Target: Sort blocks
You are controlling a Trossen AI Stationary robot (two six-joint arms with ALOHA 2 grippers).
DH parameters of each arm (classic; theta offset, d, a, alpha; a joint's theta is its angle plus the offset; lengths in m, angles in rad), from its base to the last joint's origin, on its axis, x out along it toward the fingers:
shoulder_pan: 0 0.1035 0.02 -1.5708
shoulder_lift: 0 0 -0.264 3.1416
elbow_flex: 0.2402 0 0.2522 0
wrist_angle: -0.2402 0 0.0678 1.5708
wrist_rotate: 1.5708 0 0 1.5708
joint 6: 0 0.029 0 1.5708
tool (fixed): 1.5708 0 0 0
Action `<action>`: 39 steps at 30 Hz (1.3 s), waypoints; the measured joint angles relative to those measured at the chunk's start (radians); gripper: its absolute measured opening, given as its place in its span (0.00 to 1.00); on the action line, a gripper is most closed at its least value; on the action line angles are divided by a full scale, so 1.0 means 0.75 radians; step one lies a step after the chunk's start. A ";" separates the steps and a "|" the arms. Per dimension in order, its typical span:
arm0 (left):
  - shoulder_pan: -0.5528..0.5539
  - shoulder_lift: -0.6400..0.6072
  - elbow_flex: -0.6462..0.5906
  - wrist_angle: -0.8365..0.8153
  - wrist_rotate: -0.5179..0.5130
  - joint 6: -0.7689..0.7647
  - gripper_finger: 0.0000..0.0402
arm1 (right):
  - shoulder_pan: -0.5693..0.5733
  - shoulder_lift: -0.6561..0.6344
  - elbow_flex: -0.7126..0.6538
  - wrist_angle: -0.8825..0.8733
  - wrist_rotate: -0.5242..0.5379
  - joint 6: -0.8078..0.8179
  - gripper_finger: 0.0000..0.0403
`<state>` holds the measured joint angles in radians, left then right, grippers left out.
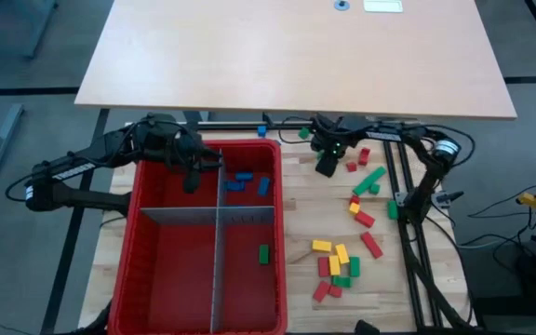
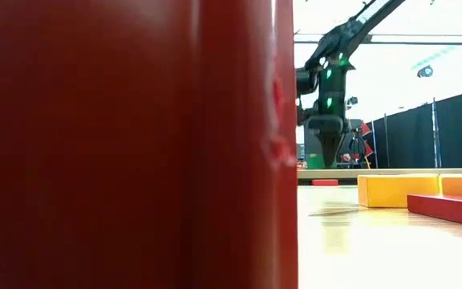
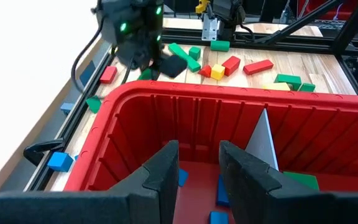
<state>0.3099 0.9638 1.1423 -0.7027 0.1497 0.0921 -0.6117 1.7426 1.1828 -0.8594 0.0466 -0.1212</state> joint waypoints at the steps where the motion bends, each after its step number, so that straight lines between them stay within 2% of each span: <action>1: 0.000 0.000 0.000 0.000 0.000 0.000 0.26 | 0.015 -0.039 0.000 -0.020 0.004 0.019 0.27; 8: 0.000 0.000 0.000 0.005 0.000 0.000 0.26 | 0.158 -0.385 0.000 -0.097 -0.001 0.154 0.27; 11: 0.000 0.000 0.000 0.007 0.000 0.000 0.26 | 0.253 -0.538 0.002 -0.097 -0.055 0.225 0.27; 15: 0.000 0.000 0.000 0.008 0.000 0.000 0.26 | 0.431 -0.691 0.003 -0.055 -0.126 0.358 0.27; 18: 0.000 0.000 0.000 0.020 0.000 0.000 0.26 | 0.609 -0.738 0.003 0.036 -0.135 0.437 0.27; 23: 0.000 0.000 0.000 0.038 0.000 -0.005 0.26 | 0.893 -0.713 0.003 0.276 -0.133 0.480 0.27; 27: 0.000 0.000 0.000 0.042 0.000 -0.013 0.26 | 1.036 -0.642 0.003 0.489 -0.089 0.479 0.27; 33: 0.000 0.000 0.000 0.040 0.000 -0.036 0.26 | 1.078 -0.504 0.003 0.719 -0.103 0.478 0.27; 39: 0.000 0.000 0.000 0.039 0.000 -0.042 0.26 | 1.078 -0.341 0.077 0.740 -0.152 0.459 0.27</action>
<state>0.3099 0.9638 1.1423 -0.6731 0.1497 0.0609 0.1967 1.4868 1.2405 -0.3044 -0.0674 0.2232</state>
